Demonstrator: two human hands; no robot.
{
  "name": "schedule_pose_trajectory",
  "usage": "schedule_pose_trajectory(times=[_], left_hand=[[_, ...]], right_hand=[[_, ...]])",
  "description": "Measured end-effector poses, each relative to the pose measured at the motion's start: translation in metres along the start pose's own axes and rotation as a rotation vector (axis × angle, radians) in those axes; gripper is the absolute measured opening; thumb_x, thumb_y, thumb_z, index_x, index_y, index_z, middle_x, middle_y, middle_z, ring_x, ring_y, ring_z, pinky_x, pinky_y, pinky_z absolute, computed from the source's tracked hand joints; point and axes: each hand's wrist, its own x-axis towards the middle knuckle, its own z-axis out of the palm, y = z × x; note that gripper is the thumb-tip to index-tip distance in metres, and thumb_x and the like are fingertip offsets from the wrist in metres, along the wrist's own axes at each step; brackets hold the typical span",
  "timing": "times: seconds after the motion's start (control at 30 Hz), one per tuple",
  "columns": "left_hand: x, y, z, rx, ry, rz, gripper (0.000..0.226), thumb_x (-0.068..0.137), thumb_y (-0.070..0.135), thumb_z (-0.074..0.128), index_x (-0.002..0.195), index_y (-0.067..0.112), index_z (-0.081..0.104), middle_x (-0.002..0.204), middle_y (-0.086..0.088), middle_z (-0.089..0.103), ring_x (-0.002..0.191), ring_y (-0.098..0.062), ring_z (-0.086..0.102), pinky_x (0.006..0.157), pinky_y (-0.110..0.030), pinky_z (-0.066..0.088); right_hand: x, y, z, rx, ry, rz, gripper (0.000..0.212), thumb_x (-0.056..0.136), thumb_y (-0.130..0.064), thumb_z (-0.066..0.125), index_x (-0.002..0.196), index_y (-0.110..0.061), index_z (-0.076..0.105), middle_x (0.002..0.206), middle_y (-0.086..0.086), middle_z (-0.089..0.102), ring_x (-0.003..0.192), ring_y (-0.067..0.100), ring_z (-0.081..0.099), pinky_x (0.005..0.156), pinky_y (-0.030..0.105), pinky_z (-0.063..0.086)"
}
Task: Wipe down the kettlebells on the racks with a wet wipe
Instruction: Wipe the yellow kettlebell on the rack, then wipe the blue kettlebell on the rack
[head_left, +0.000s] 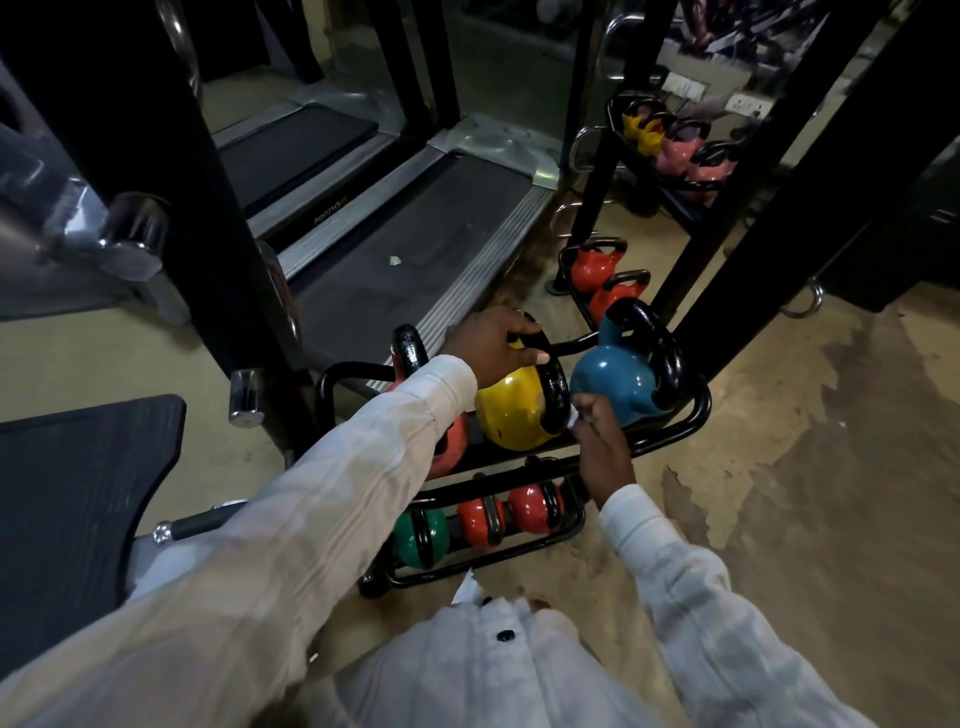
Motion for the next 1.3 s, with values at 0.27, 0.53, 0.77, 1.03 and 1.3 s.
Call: schedule_pose_trajectory(times=[0.27,0.53,0.77,1.03,1.3], left_hand=[[0.0,-0.001,0.004,-0.026,0.006,-0.031,0.06,0.068,0.064,0.065,0.122,0.038,0.063,0.138,0.009,0.055,0.129,-0.013,0.049,0.105,-0.052,0.038],[0.001,-0.003,0.004,-0.015,0.011,-0.027,0.053,0.074,0.056,0.071,0.123,0.037,0.064,0.14,0.006,0.054,0.128,-0.016,0.05,0.105,-0.048,0.039],[0.006,0.012,0.009,0.171,0.179,-0.018,0.041,0.076,0.066,0.049,0.094,0.037,0.071,0.102,0.009,0.067,0.099,-0.02,0.06,0.091,-0.044,0.046],[0.031,0.065,0.041,0.199,0.219,0.147,0.015,0.085,0.039,0.062,0.096,0.031,0.07,0.104,0.006,0.065,0.102,-0.022,0.057,0.1,-0.042,0.037],[0.073,0.11,0.074,0.005,0.009,0.098,0.025,0.088,0.027,0.061,0.112,0.026,0.068,0.116,0.003,0.066,0.107,-0.021,0.06,0.092,-0.037,0.05]], right_hand=[[0.076,-0.034,-0.004,0.142,-0.25,0.38,0.025,0.071,-0.016,0.043,0.077,-0.019,0.067,0.073,0.007,0.052,0.068,0.021,0.049,0.062,0.03,0.039],[0.002,-0.016,-0.02,0.032,-0.147,0.117,0.029,0.088,-0.003,0.064,0.114,-0.016,0.062,0.108,-0.001,0.072,0.099,0.008,0.067,0.085,0.024,0.052],[0.013,-0.027,-0.024,0.216,-0.043,0.054,0.024,0.089,-0.001,0.065,0.108,-0.016,0.065,0.099,-0.004,0.074,0.091,0.004,0.068,0.077,0.02,0.054],[0.029,-0.035,-0.096,0.226,0.195,0.032,0.013,0.09,-0.009,0.067,0.1,-0.018,0.069,0.095,0.003,0.074,0.086,0.014,0.067,0.07,0.024,0.054],[0.083,-0.027,-0.137,-0.466,0.266,-0.191,0.016,0.091,-0.019,0.061,0.102,-0.023,0.071,0.1,-0.002,0.072,0.093,0.017,0.065,0.083,0.024,0.048]])
